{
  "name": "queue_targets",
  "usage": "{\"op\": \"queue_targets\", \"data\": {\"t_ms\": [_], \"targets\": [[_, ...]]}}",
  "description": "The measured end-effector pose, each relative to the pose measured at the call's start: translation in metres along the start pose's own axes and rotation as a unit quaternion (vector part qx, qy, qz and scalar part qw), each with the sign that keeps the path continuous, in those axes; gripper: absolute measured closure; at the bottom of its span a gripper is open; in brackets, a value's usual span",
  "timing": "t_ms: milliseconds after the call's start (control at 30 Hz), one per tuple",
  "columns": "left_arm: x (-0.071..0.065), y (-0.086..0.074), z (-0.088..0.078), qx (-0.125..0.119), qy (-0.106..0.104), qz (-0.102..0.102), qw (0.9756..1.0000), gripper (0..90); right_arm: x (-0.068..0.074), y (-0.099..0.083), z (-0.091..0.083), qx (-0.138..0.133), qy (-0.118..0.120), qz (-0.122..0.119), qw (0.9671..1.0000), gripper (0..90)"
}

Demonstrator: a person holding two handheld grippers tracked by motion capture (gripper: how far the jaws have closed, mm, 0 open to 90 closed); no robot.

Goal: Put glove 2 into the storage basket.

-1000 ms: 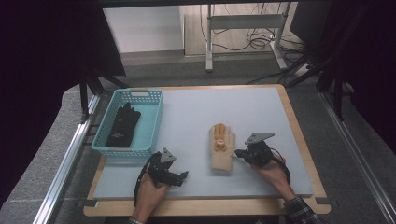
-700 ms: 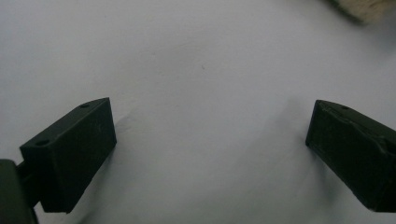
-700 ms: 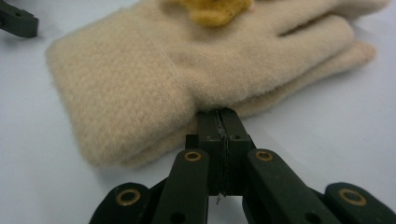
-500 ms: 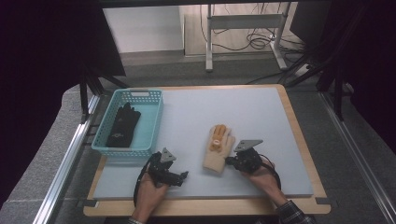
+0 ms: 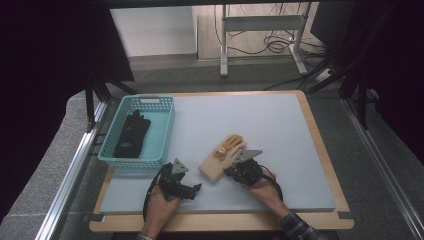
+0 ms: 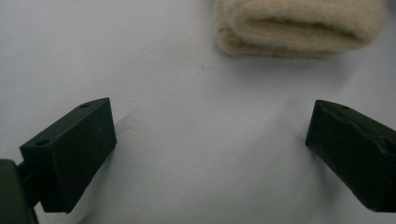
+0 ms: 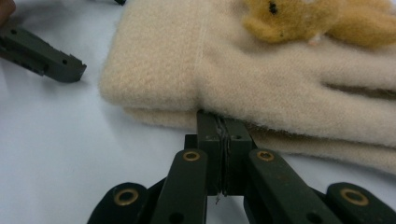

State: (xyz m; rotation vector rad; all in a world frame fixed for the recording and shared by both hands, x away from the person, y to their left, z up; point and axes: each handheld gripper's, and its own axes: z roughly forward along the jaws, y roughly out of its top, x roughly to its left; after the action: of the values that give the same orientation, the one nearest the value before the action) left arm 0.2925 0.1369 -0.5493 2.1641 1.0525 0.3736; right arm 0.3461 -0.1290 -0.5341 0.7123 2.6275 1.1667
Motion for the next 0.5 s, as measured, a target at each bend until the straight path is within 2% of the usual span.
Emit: {"op": "queue_targets", "data": {"t_ms": [200,300,500], "targets": [[0.000,0.000,0.000,0.000,0.000,0.000,1.0000,1.9,0.000,-0.002,-0.005,0.000,-0.005,-0.003,1.0000,82.7],[0.000,0.000,0.000,0.000,0.000,0.000,1.0000,1.9,-0.004,-0.005,-0.013,0.001,-0.019,-0.006,0.9998,75.3],[0.000,0.000,0.000,0.000,0.000,0.000,1.0000,1.8,-0.018,-0.011,-0.035,-0.007,-0.045,0.010,0.9989,59.1]]}}
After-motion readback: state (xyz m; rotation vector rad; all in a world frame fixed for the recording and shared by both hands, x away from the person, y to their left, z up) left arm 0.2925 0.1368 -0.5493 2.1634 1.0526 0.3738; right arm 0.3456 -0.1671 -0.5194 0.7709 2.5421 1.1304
